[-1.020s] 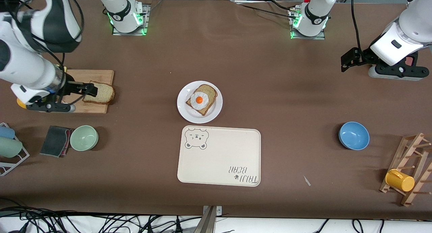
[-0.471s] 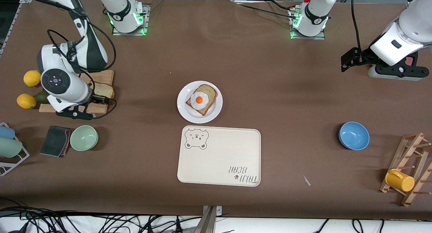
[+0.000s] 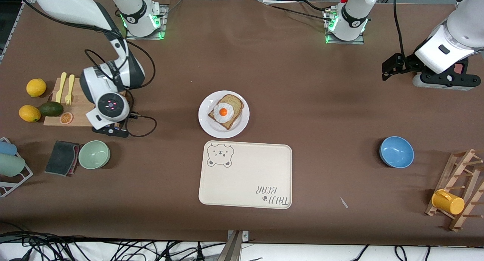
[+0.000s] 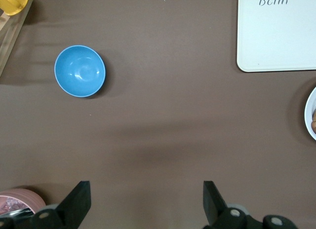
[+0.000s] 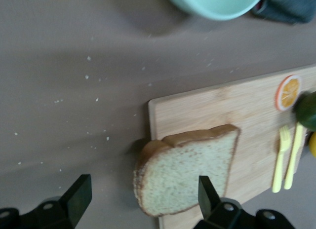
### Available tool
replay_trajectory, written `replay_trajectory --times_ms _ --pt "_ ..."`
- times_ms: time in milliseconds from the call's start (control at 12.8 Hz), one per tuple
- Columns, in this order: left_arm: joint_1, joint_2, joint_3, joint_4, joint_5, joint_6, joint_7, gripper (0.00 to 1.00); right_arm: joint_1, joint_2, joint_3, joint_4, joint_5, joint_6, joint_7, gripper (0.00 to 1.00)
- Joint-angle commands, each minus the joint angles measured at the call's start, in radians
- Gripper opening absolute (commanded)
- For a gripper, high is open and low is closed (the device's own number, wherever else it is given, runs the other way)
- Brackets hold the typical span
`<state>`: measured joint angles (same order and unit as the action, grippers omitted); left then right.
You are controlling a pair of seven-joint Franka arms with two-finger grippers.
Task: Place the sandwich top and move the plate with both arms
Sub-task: 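Grasp the bread slice with the right gripper and lift it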
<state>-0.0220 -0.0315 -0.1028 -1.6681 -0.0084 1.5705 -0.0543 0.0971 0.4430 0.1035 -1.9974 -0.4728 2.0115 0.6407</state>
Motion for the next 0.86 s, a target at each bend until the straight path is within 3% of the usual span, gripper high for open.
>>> replay_trajectory --times_ms 0,235,392,784 --pt "0.002 0.012 -0.001 0.028 0.018 -0.02 0.011 1.0 0.003 0.022 -0.001 -0.001 -0.021 -0.003 0.037 0.95" --pt "0.002 0.012 -0.001 0.028 0.015 -0.02 0.011 1.0 0.003 0.022 -0.001 -0.044 -0.052 -0.003 0.039 0.85" --pt "0.002 0.012 -0.001 0.028 0.013 -0.02 0.011 1.0 0.004 0.025 -0.001 -0.069 -0.053 -0.002 0.085 0.84" --pt "0.002 0.012 -0.001 0.028 0.013 -0.02 0.011 1.0 0.023 0.04 -0.001 -0.116 -0.158 0.007 0.178 0.82"
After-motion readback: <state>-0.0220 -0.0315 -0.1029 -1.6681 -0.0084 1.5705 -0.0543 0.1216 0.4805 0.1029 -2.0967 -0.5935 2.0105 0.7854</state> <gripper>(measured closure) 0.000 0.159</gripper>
